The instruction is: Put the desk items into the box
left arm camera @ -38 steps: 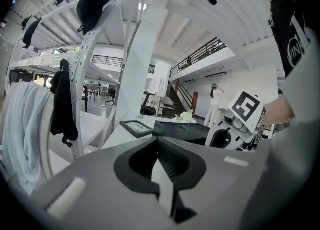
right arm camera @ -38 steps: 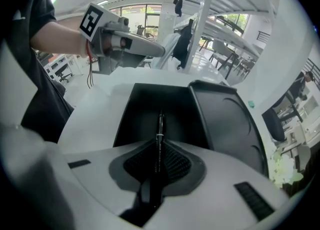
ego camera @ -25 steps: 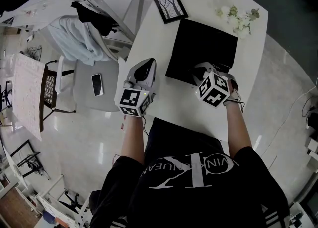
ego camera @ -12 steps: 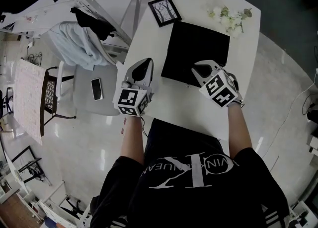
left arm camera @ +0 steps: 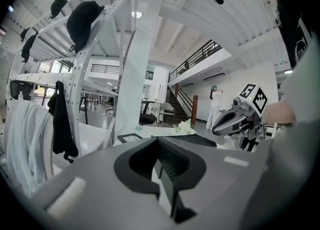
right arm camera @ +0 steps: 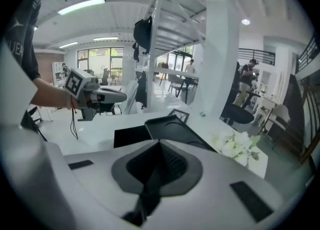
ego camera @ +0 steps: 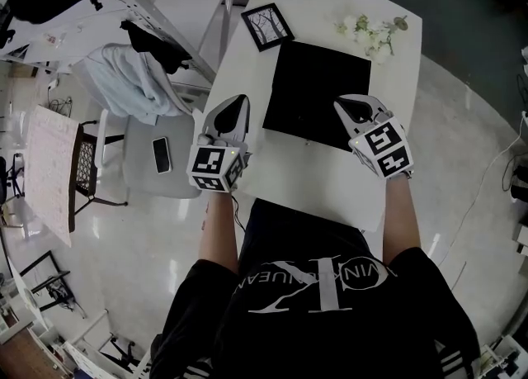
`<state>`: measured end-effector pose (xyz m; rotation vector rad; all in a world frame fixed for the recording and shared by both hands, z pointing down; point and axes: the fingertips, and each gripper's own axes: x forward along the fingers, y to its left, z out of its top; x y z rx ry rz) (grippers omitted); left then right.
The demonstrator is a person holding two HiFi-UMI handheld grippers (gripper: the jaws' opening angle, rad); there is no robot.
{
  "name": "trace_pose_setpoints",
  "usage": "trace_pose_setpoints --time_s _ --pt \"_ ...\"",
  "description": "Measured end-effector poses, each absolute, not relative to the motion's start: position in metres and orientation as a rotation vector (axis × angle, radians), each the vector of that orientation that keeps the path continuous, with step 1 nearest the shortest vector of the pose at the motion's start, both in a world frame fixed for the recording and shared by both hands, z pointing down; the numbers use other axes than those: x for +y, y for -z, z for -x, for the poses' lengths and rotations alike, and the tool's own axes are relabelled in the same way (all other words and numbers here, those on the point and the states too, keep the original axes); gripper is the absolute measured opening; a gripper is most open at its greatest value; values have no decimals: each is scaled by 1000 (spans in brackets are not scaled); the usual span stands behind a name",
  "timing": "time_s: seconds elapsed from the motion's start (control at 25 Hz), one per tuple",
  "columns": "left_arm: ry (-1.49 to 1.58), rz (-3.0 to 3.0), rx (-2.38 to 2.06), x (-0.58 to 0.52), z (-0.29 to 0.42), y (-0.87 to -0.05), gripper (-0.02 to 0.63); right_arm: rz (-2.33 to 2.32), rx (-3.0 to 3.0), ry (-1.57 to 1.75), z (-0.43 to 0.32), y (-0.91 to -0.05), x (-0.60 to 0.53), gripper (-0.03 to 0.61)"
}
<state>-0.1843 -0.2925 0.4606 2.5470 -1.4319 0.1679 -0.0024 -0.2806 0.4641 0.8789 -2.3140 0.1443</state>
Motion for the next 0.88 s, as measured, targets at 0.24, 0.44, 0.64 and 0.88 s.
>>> trace_pose_setpoints --time_s 0.24,0.44,0.64,0.88 --pt "-149 -2574 -1443 -293 181 -445 5 -998 -2379 -156 -13 -437 -282 12" --pt "-142 -2596 -1439 -292 176 -436 5 -1082 -2408 -154 -27 -421 -283 12" --pt "-132 -2612 -1460 -294 174 -425 5 -1205 -2443 -145 -45 -404 -287 12" --pt "-104 -2627 -1492 -296 176 -407 5 -1312 -2494 -131 -61 -382 -289 12"
